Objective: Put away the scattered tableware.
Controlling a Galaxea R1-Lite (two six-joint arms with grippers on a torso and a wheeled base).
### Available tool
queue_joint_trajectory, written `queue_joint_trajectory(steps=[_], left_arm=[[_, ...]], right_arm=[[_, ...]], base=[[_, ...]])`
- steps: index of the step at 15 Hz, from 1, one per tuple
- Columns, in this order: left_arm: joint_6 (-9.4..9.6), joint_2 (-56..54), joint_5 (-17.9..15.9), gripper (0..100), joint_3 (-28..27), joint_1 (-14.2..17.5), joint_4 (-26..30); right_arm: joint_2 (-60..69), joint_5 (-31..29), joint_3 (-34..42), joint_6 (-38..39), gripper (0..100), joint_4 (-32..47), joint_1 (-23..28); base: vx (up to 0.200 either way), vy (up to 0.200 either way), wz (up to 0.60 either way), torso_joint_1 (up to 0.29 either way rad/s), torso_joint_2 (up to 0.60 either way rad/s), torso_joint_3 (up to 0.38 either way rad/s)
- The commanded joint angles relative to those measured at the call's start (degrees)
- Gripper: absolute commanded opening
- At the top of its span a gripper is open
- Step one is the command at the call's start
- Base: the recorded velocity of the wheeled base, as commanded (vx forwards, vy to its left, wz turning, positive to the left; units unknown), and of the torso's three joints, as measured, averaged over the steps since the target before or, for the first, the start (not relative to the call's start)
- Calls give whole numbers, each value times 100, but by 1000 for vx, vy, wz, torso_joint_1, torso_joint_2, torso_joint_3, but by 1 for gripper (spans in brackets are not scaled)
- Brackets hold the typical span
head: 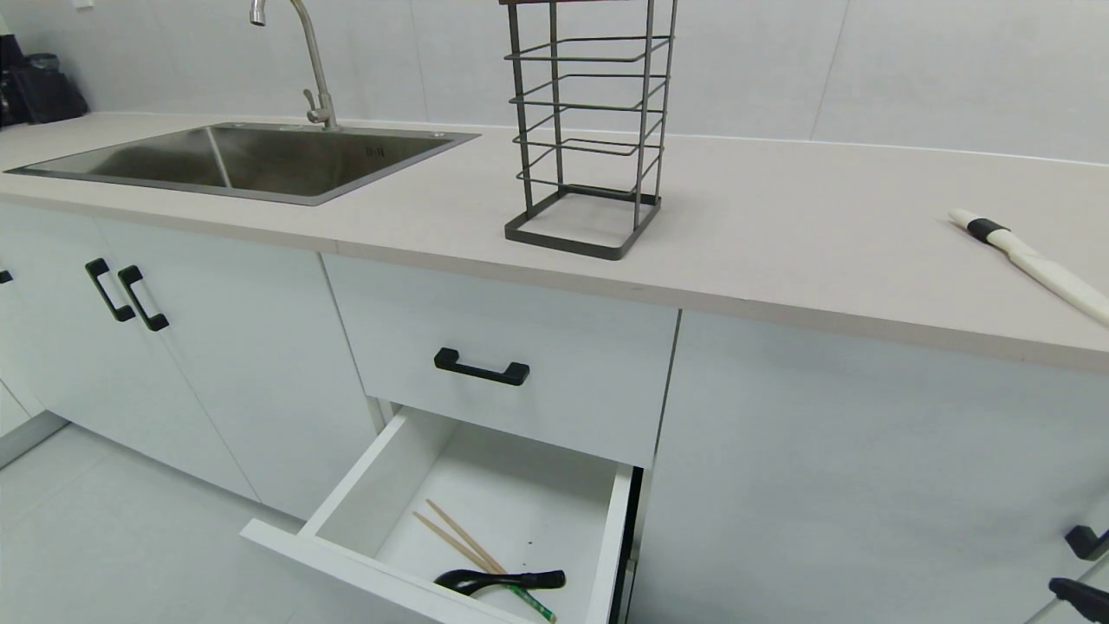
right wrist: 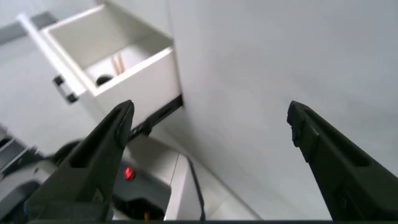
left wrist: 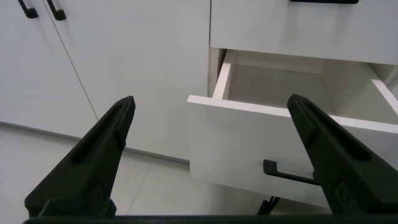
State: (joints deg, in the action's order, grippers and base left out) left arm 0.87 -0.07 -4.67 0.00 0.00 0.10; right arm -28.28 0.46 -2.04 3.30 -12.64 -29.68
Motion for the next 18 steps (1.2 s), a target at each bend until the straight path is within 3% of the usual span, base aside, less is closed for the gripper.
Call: queue_joint_trajectory(steps=[1, 2, 4, 7, 13, 15, 18], left_arm=[[1, 7, 1, 100, 0, 0, -1], [1, 7, 1, 100, 0, 0, -1], [1, 7, 1, 100, 0, 0, -1], [1, 7, 1, 100, 0, 0, -1], [-7, 7, 1, 100, 0, 0, -1], [-7, 7, 1, 100, 0, 0, -1], [1, 7, -8, 100, 0, 0, -1]], right_arm=[[587, 6, 1, 12, 100, 16, 639], [640, 6, -7, 12, 100, 16, 894], [640, 121, -297, 21, 100, -19, 2380], [1360, 903, -280, -14, 100, -10, 3355], [1967, 1861, -166, -163, 100, -28, 3083], [2292, 1870, 72, -366, 100, -19, 2907], [2793, 1641, 204, -585, 100, 869, 2968]], base=[[0, 0, 0, 0, 0, 0], [0, 0, 0, 0, 0, 0], [0, 0, 0, 0, 0, 0], [0, 0, 0, 0, 0, 0], [0, 0, 0, 0, 0, 0], [0, 0, 0, 0, 0, 0], [0, 0, 0, 0, 0, 0]])
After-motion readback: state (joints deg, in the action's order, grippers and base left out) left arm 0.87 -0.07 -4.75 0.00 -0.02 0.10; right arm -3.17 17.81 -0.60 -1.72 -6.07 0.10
